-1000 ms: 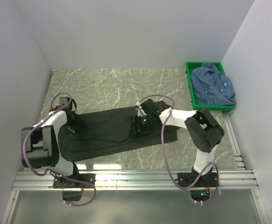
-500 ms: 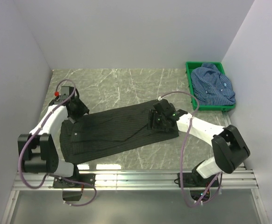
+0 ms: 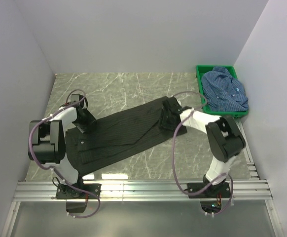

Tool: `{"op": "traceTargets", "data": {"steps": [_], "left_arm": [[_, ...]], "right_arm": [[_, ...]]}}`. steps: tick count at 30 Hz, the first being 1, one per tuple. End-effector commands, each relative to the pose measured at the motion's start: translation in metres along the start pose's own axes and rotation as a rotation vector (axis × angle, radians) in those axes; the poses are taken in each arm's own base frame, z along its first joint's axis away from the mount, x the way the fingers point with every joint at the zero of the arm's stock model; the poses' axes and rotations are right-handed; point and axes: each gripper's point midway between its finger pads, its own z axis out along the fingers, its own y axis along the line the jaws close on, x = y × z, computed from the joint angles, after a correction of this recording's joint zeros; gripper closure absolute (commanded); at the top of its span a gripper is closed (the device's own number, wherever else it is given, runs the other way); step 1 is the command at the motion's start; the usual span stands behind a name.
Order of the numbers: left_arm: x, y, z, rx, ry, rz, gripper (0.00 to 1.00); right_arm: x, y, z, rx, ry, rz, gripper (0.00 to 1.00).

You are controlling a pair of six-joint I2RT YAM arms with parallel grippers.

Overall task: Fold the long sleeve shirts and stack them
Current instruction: Fold the shirt

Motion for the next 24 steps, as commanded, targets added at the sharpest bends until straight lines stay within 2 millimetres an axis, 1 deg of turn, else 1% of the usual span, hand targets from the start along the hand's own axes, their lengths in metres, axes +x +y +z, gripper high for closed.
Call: {"op": "traceTargets", "data": {"steps": [1, 2, 3, 4, 5, 6, 7, 8, 9, 10, 11, 12, 13, 15, 16, 17, 18, 19, 20, 21, 22, 23, 24], "left_arm": [[0.047, 0.011, 0.007, 0.029, 0.138, -0.057, 0.42], [0.066, 0.017, 0.006, 0.046, 0.196, -0.064, 0.42], [0.074, 0.018, 0.003, 0.064, 0.215, -0.075, 0.42], [0.079, 0.017, -0.005, 0.093, 0.213, -0.08, 0.42], [0.093, 0.025, -0.007, 0.096, 0.246, -0.089, 0.42], [0.109, 0.021, -0.012, 0.109, 0.267, -0.058, 0.41], [0.115, 0.018, -0.02, 0.136, 0.264, -0.045, 0.41], [0.128, 0.021, -0.022, 0.137, 0.289, -0.037, 0.4], [0.14, 0.017, -0.026, 0.148, 0.304, 0.0, 0.4], [0.145, 0.015, -0.032, 0.166, 0.304, 0.017, 0.39], [0.151, 0.015, -0.035, 0.171, 0.318, 0.029, 0.39], [0.161, 0.011, -0.04, 0.197, 0.349, 0.056, 0.38], [0.164, 0.006, -0.046, 0.222, 0.351, 0.075, 0.38], [0.172, 0.003, -0.056, 0.242, 0.373, 0.12, 0.37], [0.169, -0.003, -0.063, 0.26, 0.357, 0.134, 0.37], [0.17, 0.0, -0.068, 0.252, 0.356, 0.148, 0.36], [0.167, 0.0, -0.071, 0.244, 0.334, 0.157, 0.36], [0.158, -0.007, -0.081, 0.271, 0.298, 0.166, 0.36], [0.156, -0.004, -0.086, 0.255, 0.288, 0.179, 0.36], [0.149, -0.006, -0.091, 0.251, 0.26, 0.189, 0.35], [0.134, -0.015, -0.099, 0.257, 0.201, 0.204, 0.35], [0.127, -0.015, -0.101, 0.246, 0.175, 0.223, 0.36], [0.121, -0.017, -0.104, 0.238, 0.155, 0.233, 0.36]], "right_arm": [[-0.047, 0.001, 0.024, 0.018, -0.039, 0.001, 0.41], [-0.051, 0.0, 0.036, 0.022, -0.017, 0.002, 0.41], [-0.063, 0.004, 0.039, 0.01, -0.023, 0.012, 0.41], [-0.091, 0.023, 0.032, -0.031, -0.057, 0.013, 0.41], [-0.096, 0.027, 0.044, -0.03, -0.04, 0.0, 0.41], [-0.109, 0.034, 0.046, -0.038, -0.054, -0.008, 0.41], [-0.136, 0.06, 0.036, -0.102, -0.088, -0.02, 0.41], [-0.137, 0.063, 0.051, -0.105, -0.066, -0.036, 0.41], [-0.146, 0.071, 0.052, -0.125, -0.07, -0.048, 0.41], [-0.168, 0.087, 0.043, -0.161, -0.113, -0.06, 0.4], [-0.171, 0.086, 0.052, -0.153, -0.108, -0.078, 0.4], [-0.184, 0.093, 0.045, -0.161, -0.136, -0.09, 0.4], [-0.189, 0.093, 0.044, -0.153, -0.149, -0.104, 0.39], [-0.199, 0.089, 0.032, -0.126, -0.186, -0.145, 0.39], [-0.206, 0.092, 0.015, -0.135, -0.217, -0.159, 0.39], [-0.209, 0.09, 0.004, -0.134, -0.237, -0.18, 0.39], [-0.201, 0.084, 0.003, -0.128, -0.234, -0.193, 0.39], [-0.209, 0.087, -0.027, -0.153, -0.285, -0.2, 0.38], [-0.205, 0.086, -0.037, -0.157, -0.295, -0.21, 0.38], [-0.188, 0.076, -0.036, -0.145, -0.267, -0.212, 0.38], [-0.191, 0.078, -0.063, -0.17, -0.311, -0.205, 0.38], [-0.181, 0.077, -0.068, -0.177, -0.301, -0.19, 0.38], [-0.157, 0.071, -0.064, -0.171, -0.254, -0.187, 0.38]]}}
